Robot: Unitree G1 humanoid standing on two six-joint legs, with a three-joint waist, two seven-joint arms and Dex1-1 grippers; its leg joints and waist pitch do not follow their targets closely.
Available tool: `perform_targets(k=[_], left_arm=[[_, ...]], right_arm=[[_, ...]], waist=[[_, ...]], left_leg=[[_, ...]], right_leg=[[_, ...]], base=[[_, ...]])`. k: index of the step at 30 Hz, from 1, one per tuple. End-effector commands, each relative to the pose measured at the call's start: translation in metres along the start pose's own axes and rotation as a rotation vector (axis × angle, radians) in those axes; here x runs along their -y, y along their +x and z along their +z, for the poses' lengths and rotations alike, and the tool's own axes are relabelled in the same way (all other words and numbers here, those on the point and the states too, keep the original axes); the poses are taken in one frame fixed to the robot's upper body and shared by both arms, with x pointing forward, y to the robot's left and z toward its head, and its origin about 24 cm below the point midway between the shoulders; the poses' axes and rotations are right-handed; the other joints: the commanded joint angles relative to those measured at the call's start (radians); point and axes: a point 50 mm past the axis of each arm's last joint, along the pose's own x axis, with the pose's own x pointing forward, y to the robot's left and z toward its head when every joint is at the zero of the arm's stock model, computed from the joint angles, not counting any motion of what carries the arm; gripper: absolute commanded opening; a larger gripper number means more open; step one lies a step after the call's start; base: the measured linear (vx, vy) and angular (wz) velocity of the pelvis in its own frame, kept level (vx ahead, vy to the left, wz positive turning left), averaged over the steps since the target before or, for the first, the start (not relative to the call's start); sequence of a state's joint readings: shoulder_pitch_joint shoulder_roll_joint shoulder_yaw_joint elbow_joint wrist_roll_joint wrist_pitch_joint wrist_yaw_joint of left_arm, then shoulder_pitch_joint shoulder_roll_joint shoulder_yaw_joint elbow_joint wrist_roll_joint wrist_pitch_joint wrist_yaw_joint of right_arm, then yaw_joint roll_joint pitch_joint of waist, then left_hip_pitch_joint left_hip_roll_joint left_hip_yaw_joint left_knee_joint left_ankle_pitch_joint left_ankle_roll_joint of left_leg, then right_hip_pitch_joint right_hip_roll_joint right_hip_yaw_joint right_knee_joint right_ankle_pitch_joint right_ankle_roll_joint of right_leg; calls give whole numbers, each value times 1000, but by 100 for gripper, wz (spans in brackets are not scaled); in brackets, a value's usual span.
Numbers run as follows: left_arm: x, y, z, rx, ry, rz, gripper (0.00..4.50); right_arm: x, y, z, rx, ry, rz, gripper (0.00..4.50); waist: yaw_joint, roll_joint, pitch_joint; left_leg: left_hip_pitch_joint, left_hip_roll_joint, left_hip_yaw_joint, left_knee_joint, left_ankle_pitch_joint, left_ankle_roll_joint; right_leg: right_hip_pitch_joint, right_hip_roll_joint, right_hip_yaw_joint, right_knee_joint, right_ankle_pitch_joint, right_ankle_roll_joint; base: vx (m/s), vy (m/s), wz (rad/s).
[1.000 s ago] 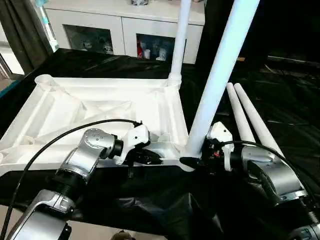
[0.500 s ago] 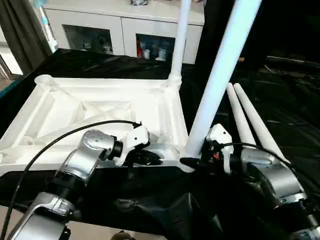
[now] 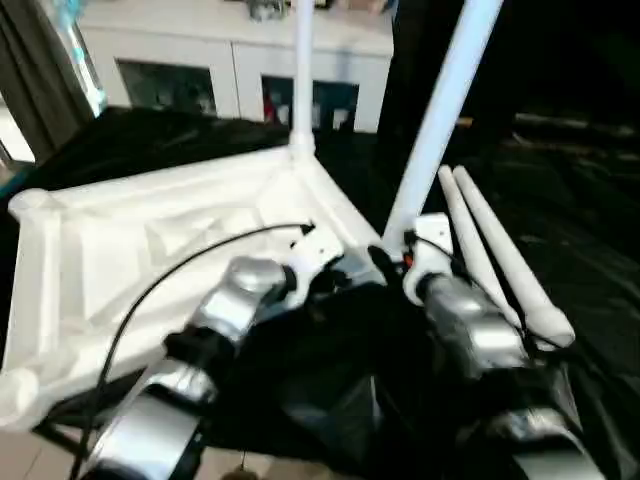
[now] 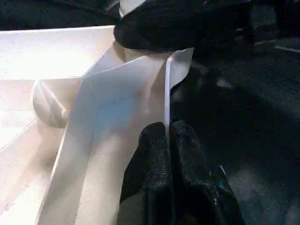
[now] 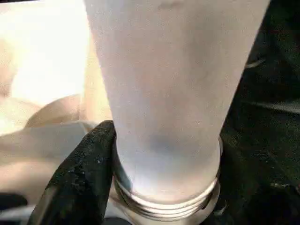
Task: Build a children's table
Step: Rotate leg to tighten
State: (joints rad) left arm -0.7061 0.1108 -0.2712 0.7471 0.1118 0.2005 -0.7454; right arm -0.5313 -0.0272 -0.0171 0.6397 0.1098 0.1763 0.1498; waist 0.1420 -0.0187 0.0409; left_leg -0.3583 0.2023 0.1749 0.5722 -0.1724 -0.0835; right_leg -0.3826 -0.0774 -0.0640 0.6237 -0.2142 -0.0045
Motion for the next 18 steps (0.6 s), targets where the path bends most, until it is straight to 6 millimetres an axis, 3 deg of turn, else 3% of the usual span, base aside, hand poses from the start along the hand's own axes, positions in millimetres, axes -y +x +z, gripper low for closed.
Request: perform_targets(k=[1,2,5,7,10,14,16,18], left_arm=[[8,10,15,51,18,-14,0],[8,9,15,53,22,-22,0],[8,7,13,55,37,-46,0],[8,2,10,61,51,-81,0],[7,-2,5,60,55,-116,0],[6,-12,1,78,74,-181,0],[6,-15,0,85,76,-204,0],[6,-21,-2,93,85,-258,0]], right_arm=[[-23,3,-16,-51,25,61,274],[-24,3,-14,-40,42,80,274],[-25,4,-9,-10,55,105,344],[-22,2,-3,14,12,148,351],[-17,-1,2,44,-55,206,379],[0,-19,8,55,-170,363,379],[4,-25,8,48,-192,407,379],[13,-38,9,25,-229,513,379]], waist=[[-1,-4,-52],[-2,-3,-51],[-2,2,-51],[-1,6,-52],[0,4,-52],[4,5,-56],[8,5,-58],[8,4,-58]], left_leg=[[7,28,-11,-74,-224,-23],[6,28,-11,-73,-218,-17],[6,28,-11,-74,-217,-11],[7,27,-12,-74,-227,-11],[5,27,-11,-73,-218,-6],[2,29,-10,-68,-175,15],[0,28,-8,-62,-129,43],[0,29,-8,-62,-126,54]], right_leg=[[34,-77,49,-87,-198,-144],[34,-75,49,-85,-173,-146],[35,-74,48,-85,-149,-153],[36,-74,48,-84,-148,-157],[40,-74,48,-85,-138,-160],[46,-71,47,-76,-47,-169],[49,-69,45,-68,32,-187],[50,-68,43,-67,39,-197]], base=[[0,0,0],[0,0,0],[0,0,0],[0,0,0],[0,0,0],[0,0,0],[0,0,0],[0,0,0]])
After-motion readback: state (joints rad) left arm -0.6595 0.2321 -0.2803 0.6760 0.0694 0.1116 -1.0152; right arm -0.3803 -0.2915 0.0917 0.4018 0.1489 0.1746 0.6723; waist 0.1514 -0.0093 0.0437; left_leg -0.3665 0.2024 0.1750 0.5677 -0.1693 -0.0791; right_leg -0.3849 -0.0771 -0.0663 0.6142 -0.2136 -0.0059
